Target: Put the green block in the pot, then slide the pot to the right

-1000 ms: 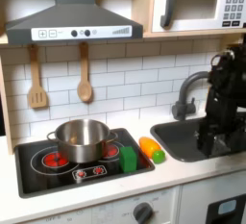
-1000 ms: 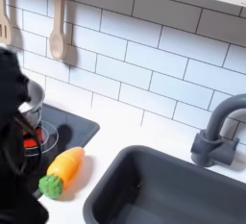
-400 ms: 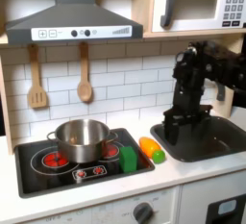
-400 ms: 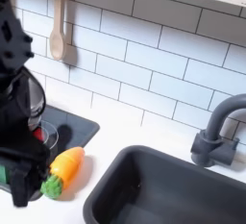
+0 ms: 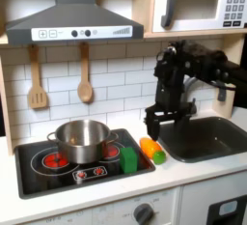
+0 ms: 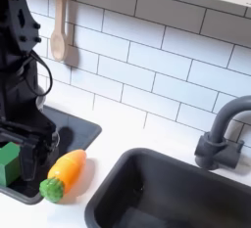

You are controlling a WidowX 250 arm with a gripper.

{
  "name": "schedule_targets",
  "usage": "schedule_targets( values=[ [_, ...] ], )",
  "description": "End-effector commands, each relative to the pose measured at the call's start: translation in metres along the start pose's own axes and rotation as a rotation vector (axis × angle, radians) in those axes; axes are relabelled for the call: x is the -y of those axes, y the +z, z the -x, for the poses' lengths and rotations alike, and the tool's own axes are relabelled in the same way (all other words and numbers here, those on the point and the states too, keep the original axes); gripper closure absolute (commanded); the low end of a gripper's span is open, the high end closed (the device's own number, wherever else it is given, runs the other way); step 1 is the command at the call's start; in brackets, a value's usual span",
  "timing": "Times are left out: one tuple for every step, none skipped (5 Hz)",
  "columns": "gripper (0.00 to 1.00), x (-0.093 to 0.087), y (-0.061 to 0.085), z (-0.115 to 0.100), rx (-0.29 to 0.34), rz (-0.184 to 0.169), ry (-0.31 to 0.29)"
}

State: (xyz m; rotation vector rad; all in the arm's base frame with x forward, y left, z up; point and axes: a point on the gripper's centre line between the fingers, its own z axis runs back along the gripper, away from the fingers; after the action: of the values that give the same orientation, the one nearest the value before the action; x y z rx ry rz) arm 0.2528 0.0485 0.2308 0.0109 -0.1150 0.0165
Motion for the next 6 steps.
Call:
schedule_targets(
  values=[
    [0.00, -0.023, -0.005, -0.019, -0.002, -0.011, -0.005],
    [0.00, -0.036, -0.009, -0.030, 0.003, -0.017, -0.016],
    [0.00, -0.042, -0.014, -0.038, 0.005, -0.023, -0.021],
    [0.00, -0.045, -0.020, -0.042, -0.001, -0.016, -0.028],
    [0.00, -0.044, -0.030, -0.043, -0.018, -0.012, -0.051],
    [0.00, -0.044, -0.033, -0.048, -0.012, -0.018, -0.037]
  ],
)
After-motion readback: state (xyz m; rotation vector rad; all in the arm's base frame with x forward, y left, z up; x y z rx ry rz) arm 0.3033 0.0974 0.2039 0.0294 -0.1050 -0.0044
